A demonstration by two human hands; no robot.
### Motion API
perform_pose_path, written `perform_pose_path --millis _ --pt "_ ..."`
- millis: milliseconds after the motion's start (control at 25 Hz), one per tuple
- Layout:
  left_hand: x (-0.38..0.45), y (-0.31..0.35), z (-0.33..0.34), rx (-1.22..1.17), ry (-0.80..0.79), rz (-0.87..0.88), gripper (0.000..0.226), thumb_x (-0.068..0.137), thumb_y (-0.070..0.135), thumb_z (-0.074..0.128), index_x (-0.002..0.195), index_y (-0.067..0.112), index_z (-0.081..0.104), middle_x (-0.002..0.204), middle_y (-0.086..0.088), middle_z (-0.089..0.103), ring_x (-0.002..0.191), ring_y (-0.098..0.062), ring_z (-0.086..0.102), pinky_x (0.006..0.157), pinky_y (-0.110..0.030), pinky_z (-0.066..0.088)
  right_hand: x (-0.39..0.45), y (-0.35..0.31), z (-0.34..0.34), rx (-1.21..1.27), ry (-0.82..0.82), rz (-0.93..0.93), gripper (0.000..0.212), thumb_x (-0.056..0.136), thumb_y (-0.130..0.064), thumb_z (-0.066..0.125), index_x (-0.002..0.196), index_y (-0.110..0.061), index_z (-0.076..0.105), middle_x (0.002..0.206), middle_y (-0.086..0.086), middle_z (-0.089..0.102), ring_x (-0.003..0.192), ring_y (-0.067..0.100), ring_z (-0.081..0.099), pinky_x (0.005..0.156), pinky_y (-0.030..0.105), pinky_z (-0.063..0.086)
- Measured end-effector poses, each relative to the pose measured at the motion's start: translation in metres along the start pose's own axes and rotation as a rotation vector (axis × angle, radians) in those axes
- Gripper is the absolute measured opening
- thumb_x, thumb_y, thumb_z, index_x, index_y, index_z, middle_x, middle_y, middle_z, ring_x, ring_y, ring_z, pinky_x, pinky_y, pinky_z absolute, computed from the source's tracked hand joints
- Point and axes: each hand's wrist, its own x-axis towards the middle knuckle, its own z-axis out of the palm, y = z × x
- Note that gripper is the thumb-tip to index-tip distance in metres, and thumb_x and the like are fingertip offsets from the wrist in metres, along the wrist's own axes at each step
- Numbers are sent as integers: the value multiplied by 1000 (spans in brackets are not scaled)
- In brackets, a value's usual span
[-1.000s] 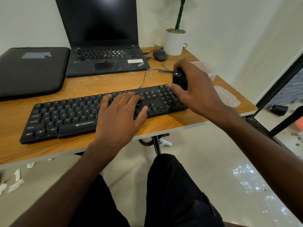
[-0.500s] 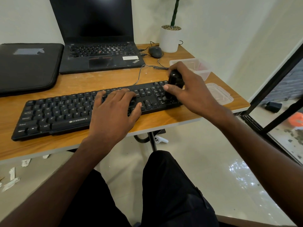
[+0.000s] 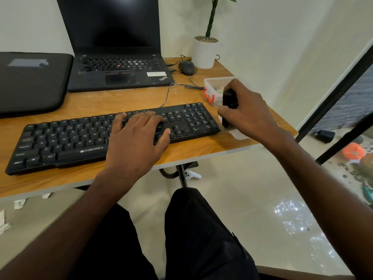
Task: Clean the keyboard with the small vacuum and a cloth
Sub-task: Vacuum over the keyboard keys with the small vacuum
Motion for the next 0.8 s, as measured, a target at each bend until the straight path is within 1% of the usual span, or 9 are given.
perform_pose_path --millis 80,160,240,320,400,520,640,720,800 --pt "0 0 0 2 2 6 46 107 54 43 141 27 58 148 1 60 140 -21 53 127 -55 19 0 4 -5 -10 59 9 29 91 -28 68 110 -29 47 101 -4 61 87 16 58 63 21 39" --pt "0 0 0 -3 4 5 46 107 54 44 141 26 58 148 0 61 140 -21 54 127 -56 20 0 3 0 131 101 -24 27 96 -32 68 113 -25 48 102 -6 61 88 8 58 65 13 42" --pt "0 0 1 -4 9 6 45 107 53 45 140 26 59 147 0 62 139 -21 54 127 -56 20 0 1 8 239 44 -64 28 98 -33 68 115 -21 49 97 -10 60 86 -1 60 68 9 45" --pt "1 -1 1 -11 8 9 44 107 53 45 140 26 59 147 0 62 139 -21 55 127 -56 20 0 3 7 213 -25 -49 25 96 -30 68 114 -24 50 95 -13 60 83 -4 60 64 9 45" --pt "1 0 1 -8 6 7 44 107 52 46 140 26 59 146 0 62 139 -22 55 127 -56 20 1 5 -1 126 -30 -14 26 92 -28 69 110 -28 51 94 -13 60 82 1 60 60 12 44" --pt "0 0 1 -2 3 5 45 107 53 46 140 26 59 146 -1 62 138 -22 55 126 -56 20 1 2 -2 134 51 -62 26 96 -35 68 113 -26 50 97 -12 60 87 3 60 66 11 45" --pt "2 -1 1 -2 5 6 45 107 53 45 140 26 59 146 0 62 138 -22 55 127 -56 20 0 1 9 230 -1 -133 28 99 -35 68 117 -23 51 98 -16 59 89 -1 59 72 9 46" --pt "1 -1 1 -2 3 5 45 107 53 45 140 26 58 146 0 62 139 -22 55 127 -56 20 0 3 8 183 -44 -123 26 97 -30 68 115 -25 50 97 -16 58 88 -2 59 68 6 44" --pt "2 -1 1 -3 8 9 45 107 53 45 140 26 58 146 0 62 139 -22 55 127 -55 20 1 1 5 101 4 -106 26 95 -29 68 111 -28 48 95 -15 56 85 -4 57 62 5 41"
